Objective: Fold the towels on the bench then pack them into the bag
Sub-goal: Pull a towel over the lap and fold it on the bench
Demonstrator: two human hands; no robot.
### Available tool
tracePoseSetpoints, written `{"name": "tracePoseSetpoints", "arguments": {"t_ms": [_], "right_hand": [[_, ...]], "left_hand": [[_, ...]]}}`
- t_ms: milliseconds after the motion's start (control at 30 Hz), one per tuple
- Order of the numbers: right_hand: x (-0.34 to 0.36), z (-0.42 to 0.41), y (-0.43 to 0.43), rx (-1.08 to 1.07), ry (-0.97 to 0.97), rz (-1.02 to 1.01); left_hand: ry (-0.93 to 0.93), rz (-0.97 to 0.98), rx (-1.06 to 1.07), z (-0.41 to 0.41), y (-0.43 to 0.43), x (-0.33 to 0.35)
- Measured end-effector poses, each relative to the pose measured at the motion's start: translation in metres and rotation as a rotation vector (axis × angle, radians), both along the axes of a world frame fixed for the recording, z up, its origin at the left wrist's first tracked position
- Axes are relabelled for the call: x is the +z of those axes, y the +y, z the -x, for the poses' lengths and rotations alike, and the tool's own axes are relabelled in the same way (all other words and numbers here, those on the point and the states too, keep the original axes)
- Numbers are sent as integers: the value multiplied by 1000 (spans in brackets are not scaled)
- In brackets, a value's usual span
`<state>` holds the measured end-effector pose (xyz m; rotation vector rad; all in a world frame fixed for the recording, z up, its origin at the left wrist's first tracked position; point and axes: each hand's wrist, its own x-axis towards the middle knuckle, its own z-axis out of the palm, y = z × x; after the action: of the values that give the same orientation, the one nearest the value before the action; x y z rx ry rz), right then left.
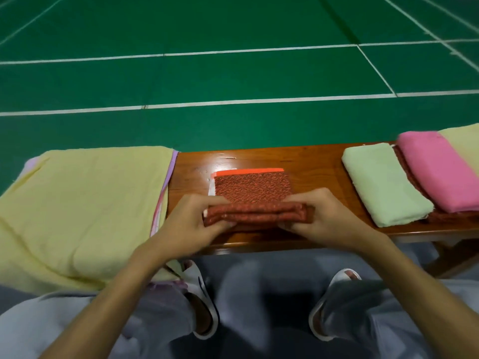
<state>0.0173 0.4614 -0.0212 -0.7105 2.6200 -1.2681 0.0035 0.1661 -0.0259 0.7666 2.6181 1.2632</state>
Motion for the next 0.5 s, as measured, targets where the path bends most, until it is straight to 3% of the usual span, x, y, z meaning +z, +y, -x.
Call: {"name": "tracePoseSetpoints", "arguments": {"t_ms": [133, 200, 333, 500], "right_hand": [[-2, 26, -6, -245, -267, 361], [-10, 36, -14, -415, -300, 412], [-22, 47, -28, -735, -85, 69], [-18, 44, -50, -842, 199, -415]], "left_hand": [[-234, -227, 242, 19, 17, 3], [-269, -247, 406, 29, 25, -4], [-125, -98, 641, 40, 35, -17], [231, 111, 787, 37, 45, -22]]}}
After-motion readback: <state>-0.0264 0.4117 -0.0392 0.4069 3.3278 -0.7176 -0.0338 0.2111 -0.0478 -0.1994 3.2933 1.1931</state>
